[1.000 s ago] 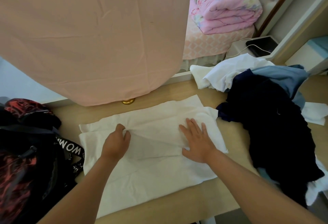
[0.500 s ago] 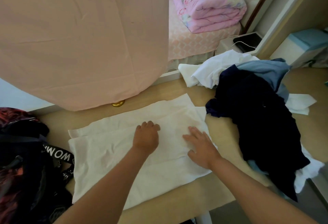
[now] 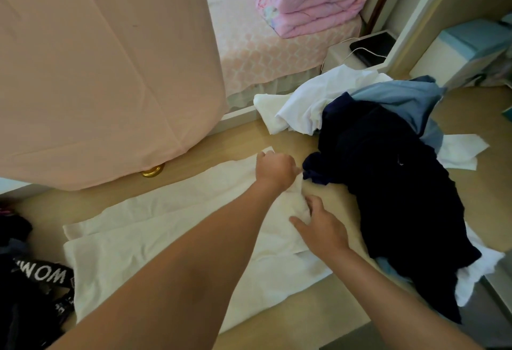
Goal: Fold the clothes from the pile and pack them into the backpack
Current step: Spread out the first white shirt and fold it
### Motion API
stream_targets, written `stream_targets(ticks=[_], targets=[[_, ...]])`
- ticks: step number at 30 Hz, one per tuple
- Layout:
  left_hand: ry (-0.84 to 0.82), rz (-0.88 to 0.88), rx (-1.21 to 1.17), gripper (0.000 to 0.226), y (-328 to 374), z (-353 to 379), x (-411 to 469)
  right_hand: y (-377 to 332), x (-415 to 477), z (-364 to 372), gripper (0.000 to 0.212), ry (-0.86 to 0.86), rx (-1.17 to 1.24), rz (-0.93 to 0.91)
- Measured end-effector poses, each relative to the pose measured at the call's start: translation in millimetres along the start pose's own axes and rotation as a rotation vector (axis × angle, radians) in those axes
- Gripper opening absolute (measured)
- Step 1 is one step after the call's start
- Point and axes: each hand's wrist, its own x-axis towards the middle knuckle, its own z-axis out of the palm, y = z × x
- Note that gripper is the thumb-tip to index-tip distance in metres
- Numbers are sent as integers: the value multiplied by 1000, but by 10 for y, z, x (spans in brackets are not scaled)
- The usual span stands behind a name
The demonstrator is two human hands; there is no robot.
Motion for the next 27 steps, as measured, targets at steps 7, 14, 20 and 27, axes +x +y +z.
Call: stream_targets(ticks=[7,14,20,27], targets=[[346,-195,-212,25,-244,-62,13,43,37,-9,60,85,-10,3],[284,355,-1,39,-543,540,-838,125,-97,178,58,250,-475,-359],[89,198,97,50,-570,549,-1008,442,-333,171,61,147,-516,-125],[126,667,255,49,-83,169,-432,212,-150,-26,51,136,-251,-139]])
